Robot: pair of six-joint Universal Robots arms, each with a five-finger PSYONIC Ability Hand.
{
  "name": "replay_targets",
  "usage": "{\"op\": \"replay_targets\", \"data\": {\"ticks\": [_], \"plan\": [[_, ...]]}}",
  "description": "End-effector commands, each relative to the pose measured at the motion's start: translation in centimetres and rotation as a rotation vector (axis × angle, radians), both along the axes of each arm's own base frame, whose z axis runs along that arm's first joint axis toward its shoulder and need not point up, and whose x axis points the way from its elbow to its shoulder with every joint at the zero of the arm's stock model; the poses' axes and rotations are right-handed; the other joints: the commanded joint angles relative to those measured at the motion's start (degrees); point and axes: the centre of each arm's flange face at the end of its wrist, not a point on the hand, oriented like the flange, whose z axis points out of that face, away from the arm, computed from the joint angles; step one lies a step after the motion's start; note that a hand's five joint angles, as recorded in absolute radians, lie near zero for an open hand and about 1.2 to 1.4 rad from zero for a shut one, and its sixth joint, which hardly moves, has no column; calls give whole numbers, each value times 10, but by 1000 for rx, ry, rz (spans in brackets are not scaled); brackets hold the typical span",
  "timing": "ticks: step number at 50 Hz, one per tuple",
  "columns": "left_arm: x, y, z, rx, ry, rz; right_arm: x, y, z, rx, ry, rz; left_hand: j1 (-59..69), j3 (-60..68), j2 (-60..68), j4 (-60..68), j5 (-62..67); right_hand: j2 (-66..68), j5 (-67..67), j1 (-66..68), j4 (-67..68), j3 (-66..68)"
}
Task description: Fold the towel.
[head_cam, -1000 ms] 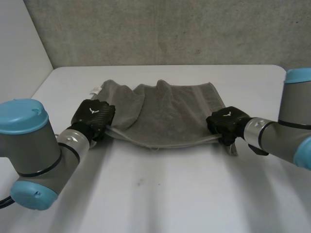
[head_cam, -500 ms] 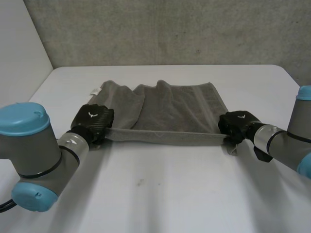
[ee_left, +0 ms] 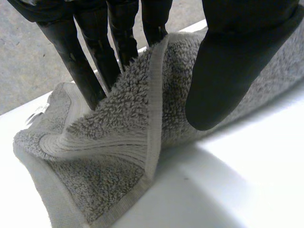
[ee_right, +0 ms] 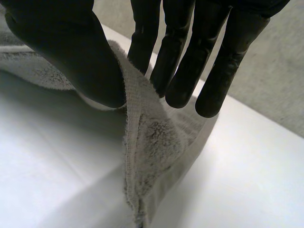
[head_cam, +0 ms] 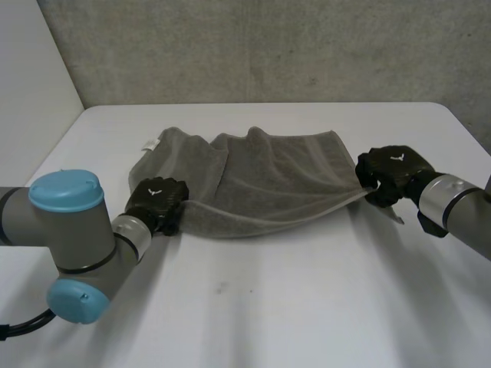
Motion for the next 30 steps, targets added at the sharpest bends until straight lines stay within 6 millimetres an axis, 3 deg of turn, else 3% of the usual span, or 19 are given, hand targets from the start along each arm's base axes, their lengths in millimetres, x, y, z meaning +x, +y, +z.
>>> {"op": "replay_targets", "data": {"ticks": [1, 7, 15, 20, 30], "plan": [[-3, -12, -2, -38, 6, 8, -12, -7, 18, -54, -5, -37, 62, 64, 64, 64, 65, 125, 169, 193, 115, 119], [0, -15, 2, -60, 2, 49, -17, -11, 21, -64, -4, -52, 76, 77, 78, 78, 78, 125, 169, 193, 115, 119], [4, -14, 14, -105, -25, 71, -16, -9, 20, -76, 33, -42, 291, 292, 293, 293, 293, 125, 169, 193, 115, 119], [4, -14, 11, -104, -41, 64, -17, -10, 20, -78, 36, -46, 321, 323, 323, 323, 324, 125, 169, 193, 115, 119], [6, -12, 6, -122, -137, 41, -19, -12, 24, -98, 50, -50, 232, 234, 234, 234, 235, 125, 169, 193, 115, 119]]}}
